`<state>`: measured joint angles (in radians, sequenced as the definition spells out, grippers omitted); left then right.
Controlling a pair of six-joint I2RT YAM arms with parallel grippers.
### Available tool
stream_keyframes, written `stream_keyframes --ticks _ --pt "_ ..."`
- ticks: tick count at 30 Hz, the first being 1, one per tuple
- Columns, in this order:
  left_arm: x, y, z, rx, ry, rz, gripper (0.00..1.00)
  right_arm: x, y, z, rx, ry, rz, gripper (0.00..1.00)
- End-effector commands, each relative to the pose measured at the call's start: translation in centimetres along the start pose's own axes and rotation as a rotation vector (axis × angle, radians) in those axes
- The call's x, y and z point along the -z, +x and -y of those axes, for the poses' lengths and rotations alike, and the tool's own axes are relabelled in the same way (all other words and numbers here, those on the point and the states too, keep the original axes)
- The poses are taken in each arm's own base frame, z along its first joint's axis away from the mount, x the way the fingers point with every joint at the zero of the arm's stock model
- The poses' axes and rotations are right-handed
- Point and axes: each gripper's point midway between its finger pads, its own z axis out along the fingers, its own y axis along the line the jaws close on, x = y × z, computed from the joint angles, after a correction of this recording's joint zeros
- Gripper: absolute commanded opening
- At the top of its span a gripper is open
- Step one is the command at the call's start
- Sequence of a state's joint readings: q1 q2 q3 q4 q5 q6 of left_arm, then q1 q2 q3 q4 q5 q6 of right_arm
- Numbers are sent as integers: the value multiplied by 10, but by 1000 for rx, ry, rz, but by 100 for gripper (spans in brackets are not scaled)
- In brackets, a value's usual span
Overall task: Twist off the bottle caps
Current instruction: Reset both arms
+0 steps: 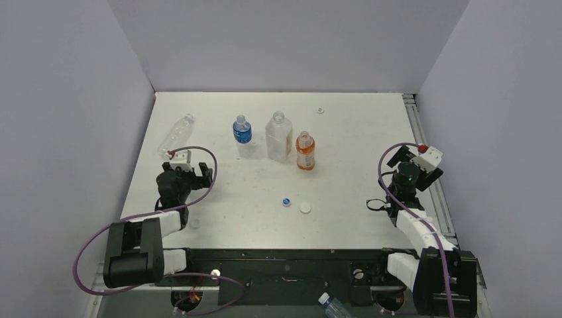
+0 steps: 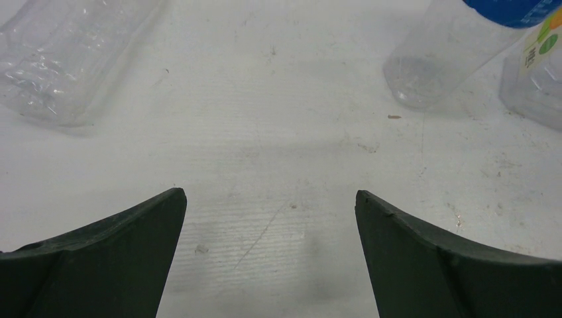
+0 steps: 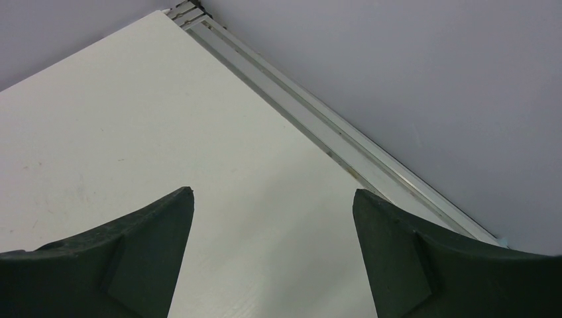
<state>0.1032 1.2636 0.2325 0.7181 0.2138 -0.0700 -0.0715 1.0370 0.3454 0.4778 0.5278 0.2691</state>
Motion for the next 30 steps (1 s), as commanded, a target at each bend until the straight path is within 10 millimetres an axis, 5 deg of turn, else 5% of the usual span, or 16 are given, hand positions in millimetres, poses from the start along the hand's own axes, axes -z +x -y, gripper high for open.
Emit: stream_keyframes --ticks 1,8,14,17,19,30 --pt "-4 -59 4 -9 27 265 97 -6 -2 -22 -26 -99 27 85" --pt "0 -47 0 -16 15 341 97 -14 6 -37 -48 -116 69 85" --pt "-5 -45 -7 -1 -21 314 97 9 17 -49 13 -102 148 77" --pt "-22 -40 0 -39 1 236 96 4 32 -50 30 -124 108 84" --pt "-28 -35 10 -71 13 194 97 -4 30 -50 27 -120 99 85" --pt "-26 -38 0 -48 -65 207 97 -2 27 -48 12 -130 116 86"
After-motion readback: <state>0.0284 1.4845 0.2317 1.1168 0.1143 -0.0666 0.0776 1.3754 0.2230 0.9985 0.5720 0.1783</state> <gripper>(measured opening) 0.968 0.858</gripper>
